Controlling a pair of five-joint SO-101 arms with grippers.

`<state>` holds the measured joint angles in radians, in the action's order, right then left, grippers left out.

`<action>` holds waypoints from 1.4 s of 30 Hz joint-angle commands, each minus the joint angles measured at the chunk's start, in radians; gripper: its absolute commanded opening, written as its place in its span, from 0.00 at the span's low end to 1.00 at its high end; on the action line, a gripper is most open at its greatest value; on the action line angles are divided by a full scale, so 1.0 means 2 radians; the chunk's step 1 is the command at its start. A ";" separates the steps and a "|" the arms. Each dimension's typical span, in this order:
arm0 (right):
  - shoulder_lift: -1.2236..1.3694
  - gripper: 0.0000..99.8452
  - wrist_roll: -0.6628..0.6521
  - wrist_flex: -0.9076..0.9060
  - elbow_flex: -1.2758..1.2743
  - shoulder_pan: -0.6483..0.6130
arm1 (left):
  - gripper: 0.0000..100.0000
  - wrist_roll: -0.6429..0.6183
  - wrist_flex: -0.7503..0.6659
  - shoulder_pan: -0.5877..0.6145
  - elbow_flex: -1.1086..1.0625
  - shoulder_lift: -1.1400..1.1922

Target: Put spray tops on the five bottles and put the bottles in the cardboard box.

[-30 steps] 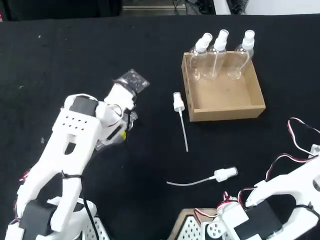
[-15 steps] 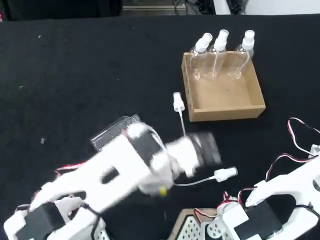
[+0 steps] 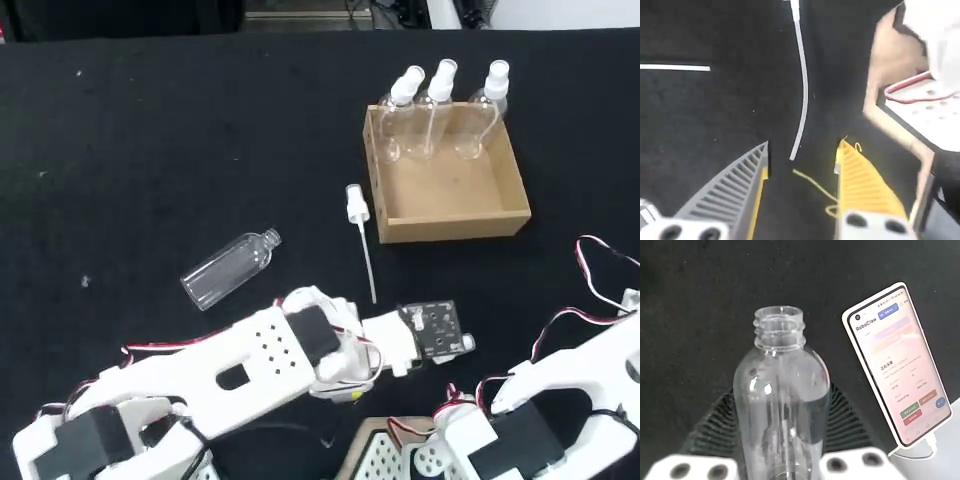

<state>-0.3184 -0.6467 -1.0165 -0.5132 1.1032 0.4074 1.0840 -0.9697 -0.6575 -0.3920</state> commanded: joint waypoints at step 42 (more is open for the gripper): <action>-0.001 0.01 -0.028 0.015 0.018 0.008 | 0.03 -0.077 -0.050 -0.011 -0.053 0.041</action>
<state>-0.3184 -0.6897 -1.0073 -0.5132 1.1032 0.2539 0.9168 -1.0280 -0.7787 -0.2984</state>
